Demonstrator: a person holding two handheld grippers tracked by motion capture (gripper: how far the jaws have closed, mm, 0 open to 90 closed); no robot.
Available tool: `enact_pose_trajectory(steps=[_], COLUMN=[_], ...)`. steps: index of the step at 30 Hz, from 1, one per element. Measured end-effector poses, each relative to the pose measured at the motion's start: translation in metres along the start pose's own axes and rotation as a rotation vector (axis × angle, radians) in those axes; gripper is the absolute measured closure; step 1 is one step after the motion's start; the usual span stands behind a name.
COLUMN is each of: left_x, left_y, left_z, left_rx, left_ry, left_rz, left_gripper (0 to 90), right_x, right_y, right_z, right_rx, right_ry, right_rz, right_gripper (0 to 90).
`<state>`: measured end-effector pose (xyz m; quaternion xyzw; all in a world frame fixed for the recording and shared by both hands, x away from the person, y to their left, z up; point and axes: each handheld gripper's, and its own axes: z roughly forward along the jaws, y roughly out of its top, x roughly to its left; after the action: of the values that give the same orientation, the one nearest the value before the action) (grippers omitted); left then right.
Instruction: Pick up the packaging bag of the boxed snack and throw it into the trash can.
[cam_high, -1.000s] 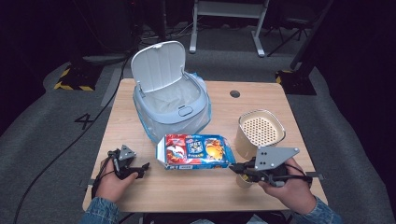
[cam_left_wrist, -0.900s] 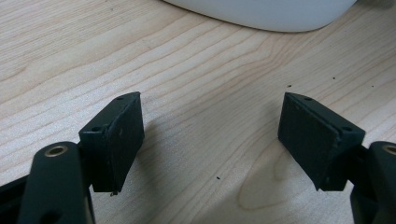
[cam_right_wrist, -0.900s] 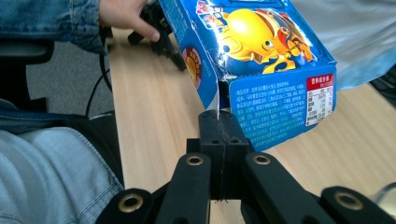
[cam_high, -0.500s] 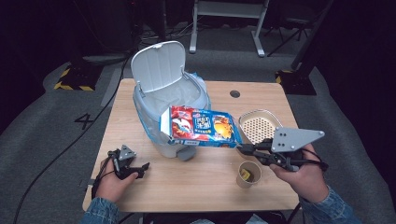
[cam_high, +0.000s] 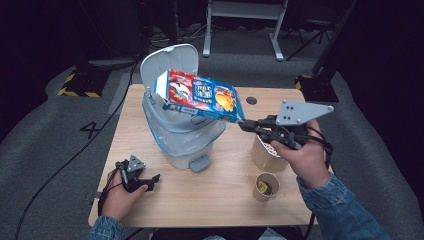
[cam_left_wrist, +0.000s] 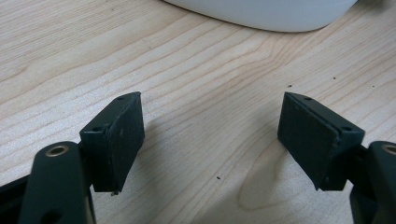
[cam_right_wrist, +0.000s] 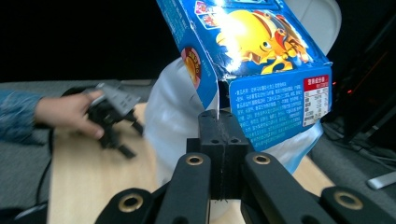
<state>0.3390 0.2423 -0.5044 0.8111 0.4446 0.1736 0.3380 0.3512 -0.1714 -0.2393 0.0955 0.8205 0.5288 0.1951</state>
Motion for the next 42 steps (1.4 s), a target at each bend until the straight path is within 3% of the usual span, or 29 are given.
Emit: enact_pose_trajectory(steps=[12, 17, 28, 42], left_x=[0.001, 0.001, 0.001, 0.0], left_y=[0.0, 0.0, 0.001, 0.001], left_z=[0.0, 0.0, 0.001, 0.001], left_rx=[0.001, 0.0, -0.001, 0.001], left_ry=[-0.001, 0.002, 0.002, 0.006], left_rz=[-0.003, -0.004, -0.004, 0.001], left_gripper=[23.3, 23.2, 23.2, 23.4], right_x=[-0.027, -0.032, -0.043, -0.039], right_y=[0.035, 0.044, 0.042, 0.027], right_z=[0.04, 0.057, 0.086, 0.123], right_rx=[-0.057, -0.066, -0.078, -0.015], right_ry=[-0.072, -0.085, -0.097, -0.064], right_rz=[0.006, 0.012, 0.062, 0.134], right_gripper=[90.0, 90.0, 90.0, 90.0])
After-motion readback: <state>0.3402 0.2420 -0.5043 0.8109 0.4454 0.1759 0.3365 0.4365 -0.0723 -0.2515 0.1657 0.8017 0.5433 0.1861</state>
